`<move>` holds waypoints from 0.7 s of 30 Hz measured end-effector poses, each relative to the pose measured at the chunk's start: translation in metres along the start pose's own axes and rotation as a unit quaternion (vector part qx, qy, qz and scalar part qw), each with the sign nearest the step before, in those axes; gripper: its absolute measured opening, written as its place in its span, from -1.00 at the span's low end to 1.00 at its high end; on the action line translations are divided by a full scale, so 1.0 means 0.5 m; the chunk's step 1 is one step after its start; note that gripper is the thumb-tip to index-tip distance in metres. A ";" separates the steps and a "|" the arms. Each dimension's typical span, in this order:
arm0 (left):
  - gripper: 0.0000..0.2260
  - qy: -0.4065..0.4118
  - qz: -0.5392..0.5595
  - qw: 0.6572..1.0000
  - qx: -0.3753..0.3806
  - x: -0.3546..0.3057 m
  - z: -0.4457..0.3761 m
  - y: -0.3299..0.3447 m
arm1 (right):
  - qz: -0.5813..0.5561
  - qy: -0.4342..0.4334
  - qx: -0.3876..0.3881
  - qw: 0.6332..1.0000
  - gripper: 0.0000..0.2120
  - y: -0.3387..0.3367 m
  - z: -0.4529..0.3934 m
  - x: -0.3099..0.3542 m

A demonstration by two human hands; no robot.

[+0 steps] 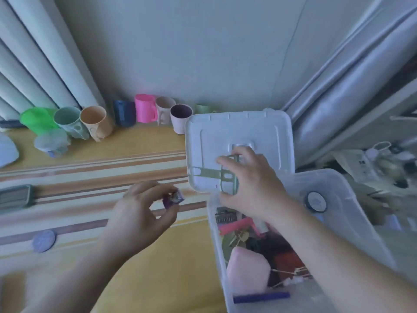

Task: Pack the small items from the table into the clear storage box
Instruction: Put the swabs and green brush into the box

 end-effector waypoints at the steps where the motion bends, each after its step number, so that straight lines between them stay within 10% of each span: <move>1: -0.79 0.021 0.009 1.000 0.011 -0.051 -0.006 0.032 | -0.004 0.023 0.003 1.000 -0.35 -0.011 0.046 -0.057; 8: -0.73 0.063 -0.039 0.979 0.191 -0.272 0.020 0.318 | -0.003 0.125 0.120 0.985 -0.25 0.023 0.320 -0.333; 21: -0.73 0.079 -0.265 0.892 0.359 -0.356 0.130 0.577 | 0.016 0.147 0.266 0.952 -0.28 0.158 0.462 -0.410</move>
Point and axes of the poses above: each hand's wrist, its own z-axis away from the middle knuckle, its own y-axis out of the palm, x = y × z, the point moved 7 cm from there along -z, towards the middle knuckle, and after that the axes turned 5 degrees about -y, right-handed, at the moved point
